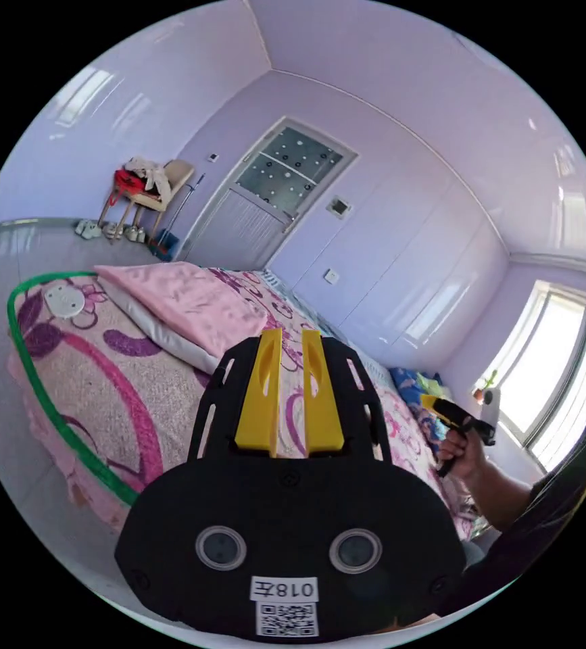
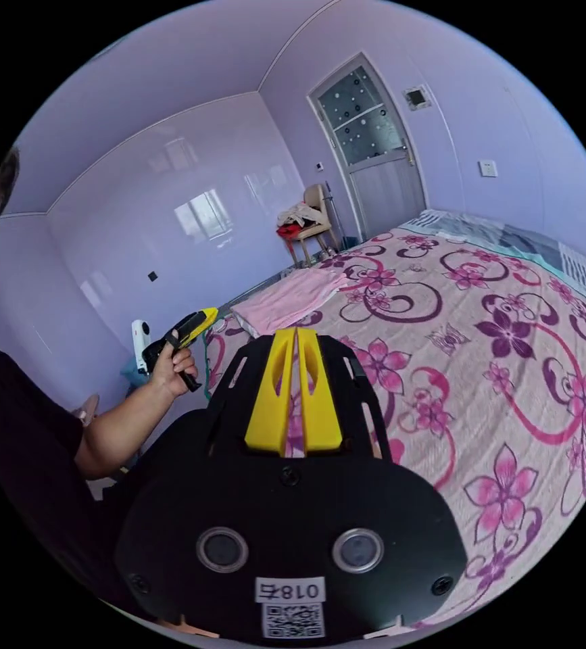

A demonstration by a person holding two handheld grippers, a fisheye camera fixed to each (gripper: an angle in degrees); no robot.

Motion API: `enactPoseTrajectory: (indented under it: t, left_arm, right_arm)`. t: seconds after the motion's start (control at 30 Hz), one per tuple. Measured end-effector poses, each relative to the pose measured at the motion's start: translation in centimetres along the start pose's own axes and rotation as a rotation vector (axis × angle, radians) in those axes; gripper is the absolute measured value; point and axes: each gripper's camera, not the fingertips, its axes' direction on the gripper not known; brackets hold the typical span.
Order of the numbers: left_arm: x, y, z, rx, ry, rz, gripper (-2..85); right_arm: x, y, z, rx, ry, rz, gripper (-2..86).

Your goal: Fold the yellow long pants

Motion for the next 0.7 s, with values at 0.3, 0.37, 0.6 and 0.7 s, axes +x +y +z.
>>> enactPoseTrajectory:
  t: [0.3,0.37,0.6,0.7]
  left_arm:
    - [-7.8,11.3,5.6,0.079,0.290,-0.328,4.9]
    - [-8.2,10.6,5.7,0.076,0.311,-0.266,5.0]
    - [-10.6,11.3,5.2,0.080,0.264,-0.203,4.8]
    - [-11.4,11.9,5.0,0.083,0.251,-0.203,4.7]
  right_arm:
    - [4.7,-14.1,24.5,-0.173,0.182,-0.095,8.5]
    - [6.5,-16.0,29.7,-0.234,0.257,-0.135,9.5]
    - [11.1,-16.5,38.1,-0.339,0.377,-0.163,11.3]
    - [12.5,-15.9,38.7,-0.331,0.398,-0.130,6.3]
